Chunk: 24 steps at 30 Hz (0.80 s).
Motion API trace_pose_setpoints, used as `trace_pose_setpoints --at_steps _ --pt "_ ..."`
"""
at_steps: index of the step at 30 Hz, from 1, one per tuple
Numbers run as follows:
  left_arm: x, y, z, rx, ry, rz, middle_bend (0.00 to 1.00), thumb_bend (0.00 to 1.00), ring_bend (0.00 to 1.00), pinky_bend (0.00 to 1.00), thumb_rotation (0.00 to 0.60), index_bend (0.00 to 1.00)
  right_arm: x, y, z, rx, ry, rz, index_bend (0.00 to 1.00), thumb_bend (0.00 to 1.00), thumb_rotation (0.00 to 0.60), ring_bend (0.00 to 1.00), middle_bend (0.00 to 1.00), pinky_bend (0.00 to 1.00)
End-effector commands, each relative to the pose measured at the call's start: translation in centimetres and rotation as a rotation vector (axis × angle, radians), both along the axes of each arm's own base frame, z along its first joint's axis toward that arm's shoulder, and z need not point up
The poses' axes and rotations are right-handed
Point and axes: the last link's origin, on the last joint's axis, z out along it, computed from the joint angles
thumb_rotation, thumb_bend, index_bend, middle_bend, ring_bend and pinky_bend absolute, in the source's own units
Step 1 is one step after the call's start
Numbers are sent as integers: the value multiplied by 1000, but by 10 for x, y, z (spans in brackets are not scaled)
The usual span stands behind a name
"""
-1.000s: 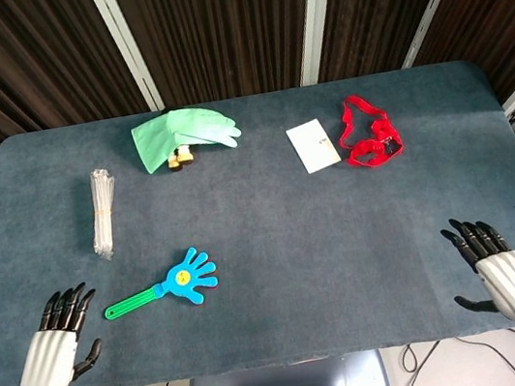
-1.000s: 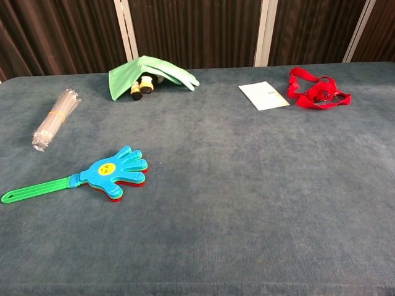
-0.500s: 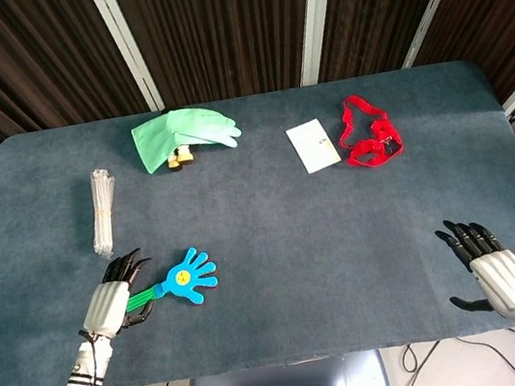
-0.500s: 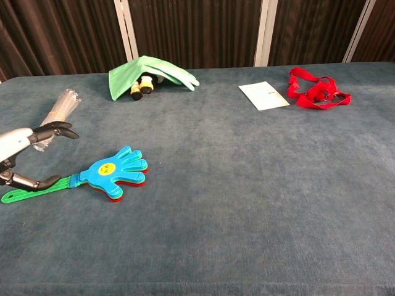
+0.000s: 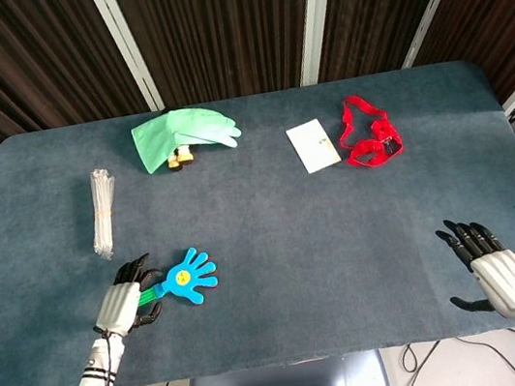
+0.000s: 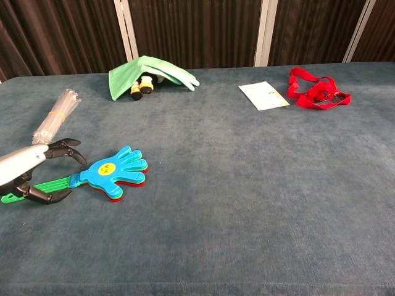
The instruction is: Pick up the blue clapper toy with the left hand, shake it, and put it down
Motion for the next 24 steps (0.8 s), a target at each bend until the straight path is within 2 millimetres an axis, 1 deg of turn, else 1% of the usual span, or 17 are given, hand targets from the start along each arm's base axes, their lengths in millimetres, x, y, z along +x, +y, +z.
trace_pose_setpoints --at_steps 1,10,13,24 --pt "-2 1 -3 3 -4 23 0 358 0 0 600 292 0 0 1 -5 -1 0 0 213 600 0 0 0" --pt "-2 3 -4 43 -24 35 0 358 0 4 600 393 0 0 2 -7 1 1 0 213 600 0 0 0" --pt "-2 3 -5 40 -27 39 0 358 0 5 600 414 0 0 2 -11 1 1 0 213 600 0 0 0" --pt "-1 3 -7 34 -26 35 0 355 0 6 600 418 0 1 4 -18 1 3 0 213 600 0 0 0"
